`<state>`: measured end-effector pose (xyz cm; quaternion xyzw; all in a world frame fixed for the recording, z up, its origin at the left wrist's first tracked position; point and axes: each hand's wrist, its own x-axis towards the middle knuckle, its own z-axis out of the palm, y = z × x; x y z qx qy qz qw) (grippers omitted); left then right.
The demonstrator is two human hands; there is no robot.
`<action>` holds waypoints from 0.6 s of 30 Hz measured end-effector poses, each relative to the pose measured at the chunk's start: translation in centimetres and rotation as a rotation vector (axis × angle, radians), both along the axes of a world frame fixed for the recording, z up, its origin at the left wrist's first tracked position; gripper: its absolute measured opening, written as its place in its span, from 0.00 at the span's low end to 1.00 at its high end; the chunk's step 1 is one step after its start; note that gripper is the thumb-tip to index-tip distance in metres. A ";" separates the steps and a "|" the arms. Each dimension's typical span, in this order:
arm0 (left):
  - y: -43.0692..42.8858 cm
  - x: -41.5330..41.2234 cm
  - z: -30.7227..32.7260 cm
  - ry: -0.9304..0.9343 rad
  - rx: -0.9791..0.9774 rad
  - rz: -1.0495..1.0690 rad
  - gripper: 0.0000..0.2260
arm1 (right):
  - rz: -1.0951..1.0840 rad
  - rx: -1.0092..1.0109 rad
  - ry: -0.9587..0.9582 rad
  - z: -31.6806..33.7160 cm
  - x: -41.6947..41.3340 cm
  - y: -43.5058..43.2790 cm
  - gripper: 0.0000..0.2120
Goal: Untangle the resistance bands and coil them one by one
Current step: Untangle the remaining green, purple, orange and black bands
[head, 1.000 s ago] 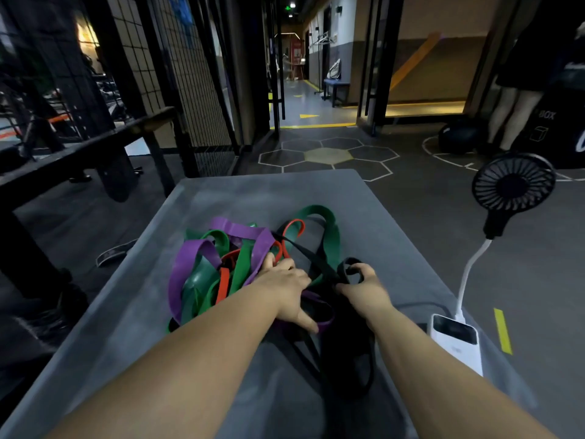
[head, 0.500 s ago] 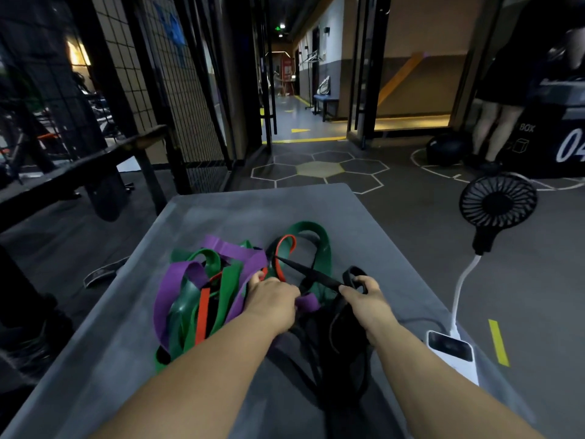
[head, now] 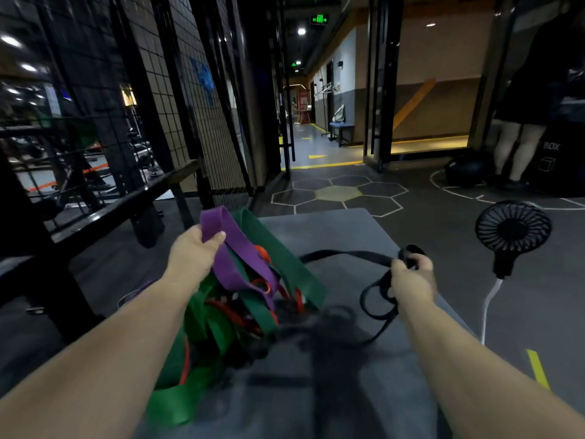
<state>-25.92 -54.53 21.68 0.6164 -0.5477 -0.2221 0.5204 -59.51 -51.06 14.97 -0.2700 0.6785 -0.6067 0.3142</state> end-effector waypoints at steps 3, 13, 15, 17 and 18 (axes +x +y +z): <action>-0.3 1.4 1.5 -0.019 -0.025 0.069 0.09 | -0.122 -0.065 -0.008 1.0 -0.9 0.7 0.14; 2.1 3.2 -3.1 -0.536 0.497 0.216 0.17 | 0.415 0.331 0.659 -1.1 1.5 2.7 0.14; 2.9 3.2 -4.7 -0.533 0.576 0.252 0.28 | 0.512 0.382 0.780 -2.1 2.6 3.1 0.16; 4.0 3.3 -5.4 -0.634 0.546 0.317 0.38 | 0.593 0.411 0.871 -3.2 3.5 3.5 0.20; 4.3 3.2 -5.6 -0.745 0.459 0.319 0.41 | 0.635 0.419 0.903 -3.8 4.0 3.6 0.22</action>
